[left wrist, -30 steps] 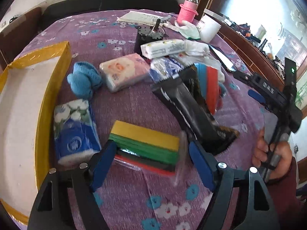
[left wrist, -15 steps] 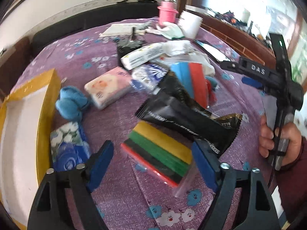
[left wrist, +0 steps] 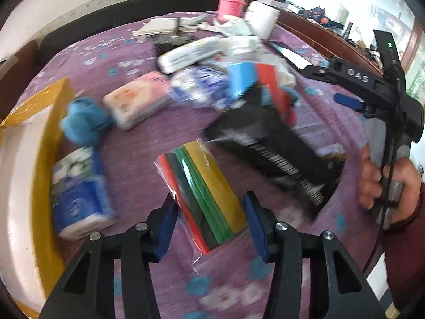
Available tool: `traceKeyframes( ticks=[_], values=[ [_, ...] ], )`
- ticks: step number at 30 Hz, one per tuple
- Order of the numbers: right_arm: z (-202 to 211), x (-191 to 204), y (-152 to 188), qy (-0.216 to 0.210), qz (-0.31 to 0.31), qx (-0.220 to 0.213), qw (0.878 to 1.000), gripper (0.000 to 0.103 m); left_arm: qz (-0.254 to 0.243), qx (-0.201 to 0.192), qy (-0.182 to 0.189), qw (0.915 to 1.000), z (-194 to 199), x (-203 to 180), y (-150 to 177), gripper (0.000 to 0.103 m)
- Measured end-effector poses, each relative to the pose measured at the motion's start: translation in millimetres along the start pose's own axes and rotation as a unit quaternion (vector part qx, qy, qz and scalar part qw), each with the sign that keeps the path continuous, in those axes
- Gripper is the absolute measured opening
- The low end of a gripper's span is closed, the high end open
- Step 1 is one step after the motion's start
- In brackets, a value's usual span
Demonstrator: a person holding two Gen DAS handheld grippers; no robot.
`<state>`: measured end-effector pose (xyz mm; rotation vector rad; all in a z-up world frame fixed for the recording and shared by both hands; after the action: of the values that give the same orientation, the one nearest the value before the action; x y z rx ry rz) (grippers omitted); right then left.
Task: Organize soft objects
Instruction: 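Lower the left tool onto the striped stick bag and close it, then place the striped bag in the yellow box with left tool while right carries black snack package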
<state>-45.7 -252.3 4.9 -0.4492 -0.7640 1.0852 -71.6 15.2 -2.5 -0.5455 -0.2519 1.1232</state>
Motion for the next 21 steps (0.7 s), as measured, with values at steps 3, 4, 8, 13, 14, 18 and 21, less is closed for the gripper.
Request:
traceKeyframes(
  ticks=[3,4,8,13,14,18,21],
  values=[
    [-1,1,0,0.001,0.004,0.003,1.0,0.102,0.017,-0.002,0.008,0.9998,4,13,4,0.05],
    [-1,2,1,0.002,0.006,0.003,1.0,0.102,0.02,-0.004,0.006,0.9998,3,14,3,0.052],
    [0,4,2,0.007,0.012,0.0,1.0,0.102,0.013,-0.017,0.0,0.9998,-7,1,-3,0.079],
    [8,9,5,-0.025,0.028,0.028,0.999,0.102,0.003,-0.022,-0.026,0.9994,-3,-3,1,0.04],
    [15,11,8,-0.038,0.032,0.03,0.998,0.102,0.013,-0.02,-0.011,0.9997,1,1,3,0.04],
    [32,43,26,-0.097,0.087,0.08,0.988,0.102,0.07,-0.039,0.03,0.9963,25,28,13,0.039],
    [29,80,46,-0.1,0.159,0.115,0.975,0.102,0.093,-0.064,0.058,0.9919,45,39,18,0.039]
  ],
)
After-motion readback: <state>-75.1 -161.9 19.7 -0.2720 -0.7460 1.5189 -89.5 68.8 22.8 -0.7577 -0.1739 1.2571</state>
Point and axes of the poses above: each gripper's, at about its wrist camera, not at the fingertips, and z roughly against the way its jaws point, x to its left, y to its underside, the point moved 2 cm from there along -z, roughly the way its jaws point
